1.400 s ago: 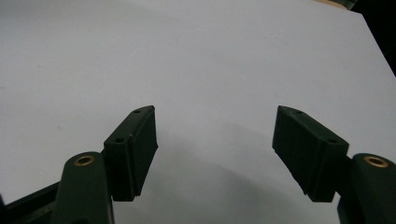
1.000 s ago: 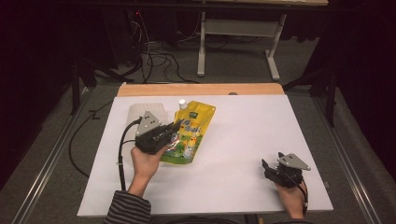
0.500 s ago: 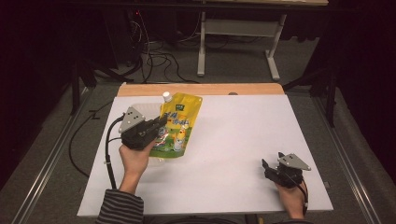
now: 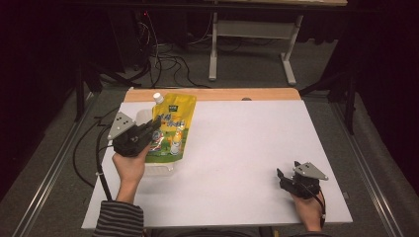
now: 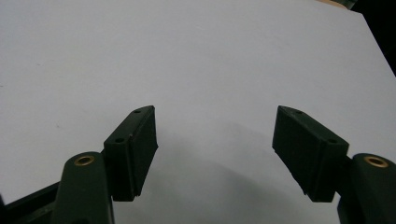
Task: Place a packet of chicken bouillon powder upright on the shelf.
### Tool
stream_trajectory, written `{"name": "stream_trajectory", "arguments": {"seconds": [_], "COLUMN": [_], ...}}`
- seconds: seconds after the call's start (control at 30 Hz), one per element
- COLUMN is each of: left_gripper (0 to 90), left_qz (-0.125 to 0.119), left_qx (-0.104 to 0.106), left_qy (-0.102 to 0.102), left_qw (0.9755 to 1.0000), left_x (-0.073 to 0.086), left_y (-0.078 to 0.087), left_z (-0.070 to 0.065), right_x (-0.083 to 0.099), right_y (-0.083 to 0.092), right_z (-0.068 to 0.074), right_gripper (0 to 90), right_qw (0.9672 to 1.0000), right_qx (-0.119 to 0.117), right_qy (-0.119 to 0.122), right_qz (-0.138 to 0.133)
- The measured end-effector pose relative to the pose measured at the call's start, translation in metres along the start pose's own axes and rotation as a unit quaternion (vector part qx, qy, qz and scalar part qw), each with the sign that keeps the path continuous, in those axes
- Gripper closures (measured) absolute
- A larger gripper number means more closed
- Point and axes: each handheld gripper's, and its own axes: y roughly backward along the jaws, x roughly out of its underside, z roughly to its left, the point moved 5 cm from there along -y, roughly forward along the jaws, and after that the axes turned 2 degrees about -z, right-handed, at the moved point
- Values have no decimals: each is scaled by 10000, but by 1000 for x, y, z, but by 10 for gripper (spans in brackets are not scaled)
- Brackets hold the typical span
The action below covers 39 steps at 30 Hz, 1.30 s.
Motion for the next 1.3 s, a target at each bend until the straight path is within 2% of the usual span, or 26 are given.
{"name": "stream_trajectory", "arguments": {"seconds": [0.17, 0.27, 0.37, 0.53, 0.77, 0.9, 1.03, 1.3], "left_gripper": [871, 871, 870, 868, 864, 860, 857, 842], "left_qz": [-22, -10, 7, 185, 339, 430, 485, 854], "left_qx": [-144, -253, -342, -529, -588, -597, -558, -466], "left_qy": [-11, -73, -52, -104, -40, -122, -111, -147], "left_qw": [9999, 9997, 9994, 9984, 9977, 9972, 9972, 9951], "left_x": [1, 3, 5, 13, 23, 27, 30, 39], "left_y": [2, 4, 5, 2, -3, -7, -10, -18], "left_z": [6, 11, 16, 25, 31, 32, 32, 31], "right_x": [0, 0, 0, 0, 0, 0, 0, 0], "right_y": [0, 0, 0, 0, 0, 0, 0, 0], "right_z": [0, 0, 0, 0, 0, 0, 0, 0], "right_gripper": [313, 313, 313, 313, 313, 313, 313, 313], "right_qw": [10000, 10000, 10000, 10000, 10000, 10000, 10000, 10000], "right_qx": [32, 16, -2, 17, 15, 18, 4, 3], "right_qy": [-35, -12, 32, -12, -24, -16, 19, 13], "right_qz": [-17, -3, 1, -7, 2, -3, 3, 0]}}
